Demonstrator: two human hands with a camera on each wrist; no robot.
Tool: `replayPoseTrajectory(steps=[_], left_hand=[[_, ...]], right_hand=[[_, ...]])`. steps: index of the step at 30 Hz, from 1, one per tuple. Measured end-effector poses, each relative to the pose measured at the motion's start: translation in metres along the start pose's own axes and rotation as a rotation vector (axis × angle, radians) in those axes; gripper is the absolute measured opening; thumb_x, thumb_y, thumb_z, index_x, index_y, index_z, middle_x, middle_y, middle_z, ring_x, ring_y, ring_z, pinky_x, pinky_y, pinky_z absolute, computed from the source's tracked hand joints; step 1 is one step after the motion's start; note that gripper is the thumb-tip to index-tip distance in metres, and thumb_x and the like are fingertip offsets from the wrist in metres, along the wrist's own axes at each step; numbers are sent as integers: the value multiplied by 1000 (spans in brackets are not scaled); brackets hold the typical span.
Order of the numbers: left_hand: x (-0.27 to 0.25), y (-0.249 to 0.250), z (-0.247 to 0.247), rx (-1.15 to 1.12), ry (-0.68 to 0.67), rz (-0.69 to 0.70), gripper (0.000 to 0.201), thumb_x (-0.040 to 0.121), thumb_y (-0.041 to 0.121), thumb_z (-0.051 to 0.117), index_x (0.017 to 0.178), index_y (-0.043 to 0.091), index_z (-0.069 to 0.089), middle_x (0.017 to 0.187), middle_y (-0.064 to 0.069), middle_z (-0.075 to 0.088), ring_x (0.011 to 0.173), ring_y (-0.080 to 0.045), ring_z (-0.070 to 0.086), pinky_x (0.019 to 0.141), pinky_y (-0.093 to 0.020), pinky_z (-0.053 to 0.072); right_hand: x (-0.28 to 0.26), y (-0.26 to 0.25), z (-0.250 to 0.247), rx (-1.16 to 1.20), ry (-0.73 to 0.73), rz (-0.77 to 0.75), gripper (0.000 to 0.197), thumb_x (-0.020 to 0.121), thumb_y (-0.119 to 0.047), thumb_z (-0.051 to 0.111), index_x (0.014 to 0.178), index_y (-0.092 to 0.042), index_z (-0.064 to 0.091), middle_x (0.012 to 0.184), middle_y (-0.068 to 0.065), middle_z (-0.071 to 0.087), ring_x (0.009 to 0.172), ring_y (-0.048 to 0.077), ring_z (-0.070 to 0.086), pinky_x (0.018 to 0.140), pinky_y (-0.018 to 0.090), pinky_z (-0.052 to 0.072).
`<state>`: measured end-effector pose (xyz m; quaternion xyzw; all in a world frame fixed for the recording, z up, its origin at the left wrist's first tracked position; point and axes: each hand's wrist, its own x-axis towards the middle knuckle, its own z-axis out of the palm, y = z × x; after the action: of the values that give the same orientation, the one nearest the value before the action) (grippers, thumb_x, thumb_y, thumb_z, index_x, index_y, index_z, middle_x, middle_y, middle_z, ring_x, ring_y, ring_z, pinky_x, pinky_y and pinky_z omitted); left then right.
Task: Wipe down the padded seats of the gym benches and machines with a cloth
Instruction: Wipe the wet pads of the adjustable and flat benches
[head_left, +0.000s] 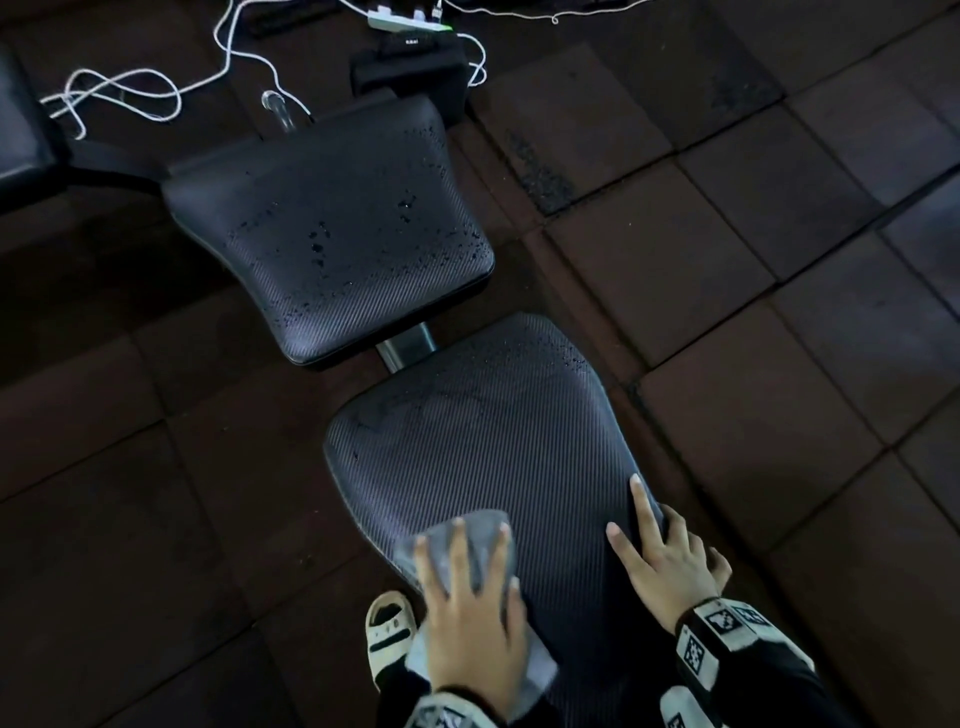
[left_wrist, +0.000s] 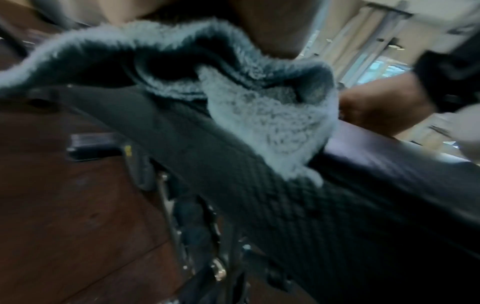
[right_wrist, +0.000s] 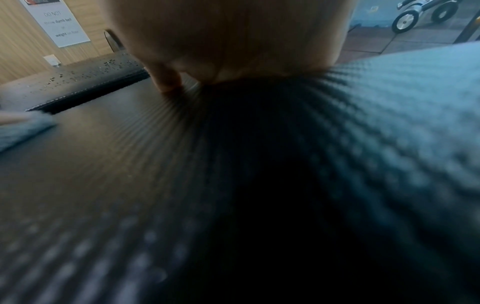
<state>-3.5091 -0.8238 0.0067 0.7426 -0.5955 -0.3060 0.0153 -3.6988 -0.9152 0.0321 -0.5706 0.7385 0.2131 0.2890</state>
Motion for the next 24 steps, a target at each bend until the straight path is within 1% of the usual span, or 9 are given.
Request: replayPoseTrajectory(steps=[4, 6, 10, 13, 15, 18, 20, 22, 24], left_hand=[[10, 26, 3, -55, -64, 130, 55, 89, 48, 41, 144, 41, 37, 154, -3, 34, 141, -41, 20, 95, -46, 49], [33, 23, -1, -74, -43, 144, 51, 91, 47, 41, 142, 45, 36, 155, 1, 32, 142, -38, 17, 95, -46, 51], [77, -1, -14, -13, -16, 93, 49, 94, 51, 29, 144, 50, 28, 159, 5, 16, 145, -30, -9, 108, -51, 37], [90, -24, -25, -34, 3, -25, 59, 89, 56, 11, 147, 48, 17, 161, 4, 0, 141, -32, -24, 116, -50, 16], [85, -31, -27, -72, 22, -112, 59, 90, 54, 16, 148, 44, 20, 161, 0, 3, 142, -41, -19, 115, -50, 17], [63, -34, -19, -119, 139, -140, 55, 91, 45, 36, 145, 35, 37, 156, -8, 26, 141, -50, 3, 106, -57, 27], [46, -36, -8, -132, 160, -178, 55, 92, 40, 44, 146, 35, 33, 156, -9, 24, 142, -49, 1, 109, -52, 15], [39, -39, -5, -157, 155, -229, 56, 92, 46, 34, 147, 36, 27, 158, -10, 18, 143, -47, -4, 111, -44, -5], [48, -45, -10, -211, 137, -295, 62, 89, 53, 19, 148, 36, 22, 160, -10, 10, 144, -43, -11, 113, -43, -15]], right_hand=[[-2, -1, -2, 0, -17, 4, 61, 87, -70, 16, 121, -62, -34, 153, -5, 15, 134, 19, 29, 112, 47, 12], [-1, -1, -1, -5, -12, 2, 61, 87, -71, 15, 121, -62, -34, 154, -4, 15, 134, 19, 29, 112, 47, 12], [-1, 1, 1, -11, -3, -1, 60, 87, -71, 14, 119, -63, -36, 153, -4, 17, 133, 18, 30, 112, 47, 12], [0, 2, 1, -16, -17, -1, 60, 86, -71, 12, 119, -62, -36, 154, -3, 15, 134, 19, 29, 112, 47, 12], [0, 2, 1, -13, -21, 0, 60, 86, -71, 12, 121, -61, -35, 154, -4, 15, 134, 18, 28, 112, 48, 12], [0, 2, 2, -6, -20, 2, 61, 86, -72, 13, 124, -61, -33, 153, -6, 15, 134, 18, 28, 112, 49, 11], [1, 2, 1, -7, -20, 2, 61, 86, -72, 13, 123, -61, -34, 153, -6, 15, 134, 17, 28, 112, 49, 11], [0, 2, 1, -1, -19, 1, 61, 85, -72, 12, 121, -62, -36, 153, -7, 15, 134, 17, 27, 112, 48, 11], [0, 2, 2, 10, -19, 1, 60, 85, -72, 12, 120, -62, -36, 153, -7, 15, 134, 16, 27, 112, 47, 10]])
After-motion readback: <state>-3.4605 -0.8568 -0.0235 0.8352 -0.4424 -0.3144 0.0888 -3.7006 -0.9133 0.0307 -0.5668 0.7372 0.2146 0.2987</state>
